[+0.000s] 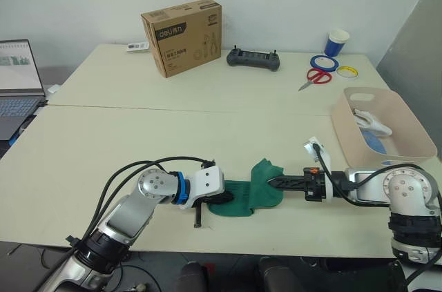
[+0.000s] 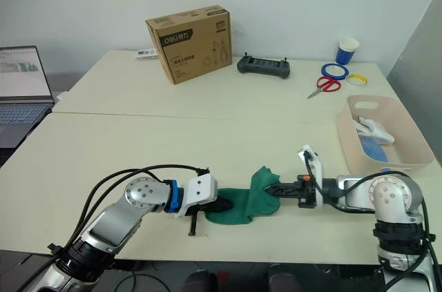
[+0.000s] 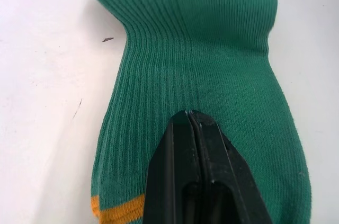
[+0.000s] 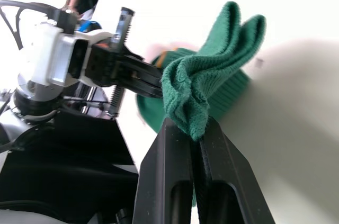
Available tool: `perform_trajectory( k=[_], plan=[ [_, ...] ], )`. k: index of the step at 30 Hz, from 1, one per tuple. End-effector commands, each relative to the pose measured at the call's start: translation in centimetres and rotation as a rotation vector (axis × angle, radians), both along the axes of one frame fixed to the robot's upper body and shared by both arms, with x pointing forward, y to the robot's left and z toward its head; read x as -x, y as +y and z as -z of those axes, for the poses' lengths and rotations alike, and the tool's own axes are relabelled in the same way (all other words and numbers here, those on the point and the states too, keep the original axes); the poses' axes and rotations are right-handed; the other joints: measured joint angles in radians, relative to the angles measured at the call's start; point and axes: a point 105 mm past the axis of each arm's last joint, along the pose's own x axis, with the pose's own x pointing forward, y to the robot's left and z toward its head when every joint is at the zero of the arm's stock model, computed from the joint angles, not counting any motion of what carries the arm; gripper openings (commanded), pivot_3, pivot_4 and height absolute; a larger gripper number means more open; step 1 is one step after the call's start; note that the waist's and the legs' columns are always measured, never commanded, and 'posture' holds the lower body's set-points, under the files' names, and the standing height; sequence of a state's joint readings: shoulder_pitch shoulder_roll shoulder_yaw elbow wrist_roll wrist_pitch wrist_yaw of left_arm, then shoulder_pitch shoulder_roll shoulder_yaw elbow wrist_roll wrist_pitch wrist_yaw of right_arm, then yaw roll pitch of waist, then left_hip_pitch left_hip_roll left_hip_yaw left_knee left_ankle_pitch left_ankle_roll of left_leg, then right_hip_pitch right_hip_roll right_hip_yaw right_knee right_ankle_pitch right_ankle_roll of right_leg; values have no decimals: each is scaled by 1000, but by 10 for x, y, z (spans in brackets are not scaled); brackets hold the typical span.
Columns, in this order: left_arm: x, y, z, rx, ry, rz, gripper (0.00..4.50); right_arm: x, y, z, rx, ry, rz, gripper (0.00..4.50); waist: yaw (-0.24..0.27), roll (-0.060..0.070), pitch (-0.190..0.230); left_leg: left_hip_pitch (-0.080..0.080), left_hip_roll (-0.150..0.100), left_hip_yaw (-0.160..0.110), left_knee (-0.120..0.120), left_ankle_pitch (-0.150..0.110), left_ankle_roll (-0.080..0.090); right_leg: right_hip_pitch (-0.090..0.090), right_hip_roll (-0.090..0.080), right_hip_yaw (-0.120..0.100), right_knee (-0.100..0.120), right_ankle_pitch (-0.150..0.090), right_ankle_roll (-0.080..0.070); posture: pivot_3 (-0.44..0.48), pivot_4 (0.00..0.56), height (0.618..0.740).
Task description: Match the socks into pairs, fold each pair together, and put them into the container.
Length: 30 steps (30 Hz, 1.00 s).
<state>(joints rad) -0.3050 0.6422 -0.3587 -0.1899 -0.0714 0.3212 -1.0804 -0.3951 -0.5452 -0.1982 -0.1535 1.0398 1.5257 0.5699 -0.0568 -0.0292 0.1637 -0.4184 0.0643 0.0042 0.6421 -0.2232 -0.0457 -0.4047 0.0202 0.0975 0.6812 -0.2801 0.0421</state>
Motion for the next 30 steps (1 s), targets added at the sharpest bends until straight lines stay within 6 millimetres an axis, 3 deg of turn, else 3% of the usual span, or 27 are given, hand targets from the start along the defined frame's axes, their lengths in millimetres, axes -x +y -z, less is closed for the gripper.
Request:
perform_trajectory(
  k=[1, 9, 12, 16, 24, 30],
  plan=[
    [-1, 2, -3, -8, -15, -2, 0, 2, -18, 0, 22, -3, 44, 27, 1, 0, 0, 0, 0, 0, 0, 0, 0, 0, 0, 0, 0, 0, 0, 0, 150, 740],
    [-2, 0, -3, -11, -17, 6, 0, 7, -25, 19, 71, 67, 89, 27, -2, 0, 0, 0, 0, 0, 0, 0, 0, 0, 0, 0, 0, 0, 0, 0, 150, 740],
    [-2, 0, -3, -14, -20, 5, 0, 6, -28, 21, 77, 64, 116, 799, -1, 0, 0, 0, 0, 0, 0, 0, 0, 0, 0, 0, 0, 0, 0, 0, 150, 740],
    [-1, 0, -2, -16, -17, 5, 0, -1, -35, 21, 72, 76, 168, 2166, -1, 0, 0, 0, 0, 0, 0, 0, 0, 0, 0, 0, 0, 0, 0, 0, 150, 740],
    [0, -1, -1, -17, -16, 8, 0, -12, -42, 20, 44, 123, 235, 2166, -1, 0, 0, 0, 0, 0, 0, 0, 0, 0, 0, 0, 0, 0, 0, 0, 150, 740],
    [1, 1, 0, -31, -11, 12, 0, -7, -35, 18, 35, 134, 181, 2166, -1, 0, 0, 0, 0, 0, -1, 0, 0, 0, 0, 0, -1, 0, 0, 0, 150, 740]
  ],
)
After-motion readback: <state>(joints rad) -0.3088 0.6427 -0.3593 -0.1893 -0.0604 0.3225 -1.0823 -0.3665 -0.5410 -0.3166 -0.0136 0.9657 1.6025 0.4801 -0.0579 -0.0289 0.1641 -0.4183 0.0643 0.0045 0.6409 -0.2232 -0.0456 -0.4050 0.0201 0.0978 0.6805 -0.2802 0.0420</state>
